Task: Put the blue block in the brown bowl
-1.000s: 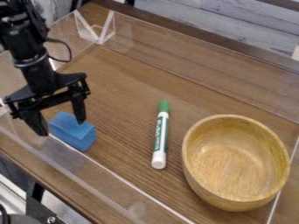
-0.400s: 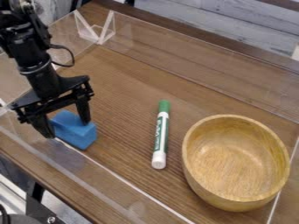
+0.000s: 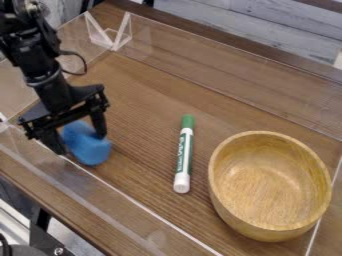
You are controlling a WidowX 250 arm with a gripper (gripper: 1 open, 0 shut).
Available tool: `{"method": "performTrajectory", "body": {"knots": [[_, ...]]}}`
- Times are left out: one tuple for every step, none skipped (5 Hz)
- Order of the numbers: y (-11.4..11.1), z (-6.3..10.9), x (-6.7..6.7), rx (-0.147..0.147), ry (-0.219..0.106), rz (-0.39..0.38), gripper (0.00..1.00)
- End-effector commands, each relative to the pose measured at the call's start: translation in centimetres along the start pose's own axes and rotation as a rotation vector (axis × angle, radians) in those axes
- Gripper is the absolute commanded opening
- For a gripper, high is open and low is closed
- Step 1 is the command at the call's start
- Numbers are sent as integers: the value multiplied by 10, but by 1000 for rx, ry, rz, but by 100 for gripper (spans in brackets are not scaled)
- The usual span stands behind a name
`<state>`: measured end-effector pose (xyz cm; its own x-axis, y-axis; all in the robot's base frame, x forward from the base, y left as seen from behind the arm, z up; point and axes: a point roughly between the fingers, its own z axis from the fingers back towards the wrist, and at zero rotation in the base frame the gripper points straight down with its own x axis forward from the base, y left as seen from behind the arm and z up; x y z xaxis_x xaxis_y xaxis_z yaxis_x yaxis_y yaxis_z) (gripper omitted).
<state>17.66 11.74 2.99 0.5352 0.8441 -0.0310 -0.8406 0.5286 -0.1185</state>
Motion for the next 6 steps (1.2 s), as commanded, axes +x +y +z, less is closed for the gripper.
{"method": "performTrajectory", "body": {"knots": [[0, 5, 5, -8, -37, 4, 100], [1, 3, 6, -6, -47, -2, 0], [3, 3, 5, 0, -72, -16, 0], [5, 1, 4, 9, -99, -32, 0], [6, 0, 5, 18, -126, -49, 0], [5, 4, 4, 25, -133, -69, 0]]}}
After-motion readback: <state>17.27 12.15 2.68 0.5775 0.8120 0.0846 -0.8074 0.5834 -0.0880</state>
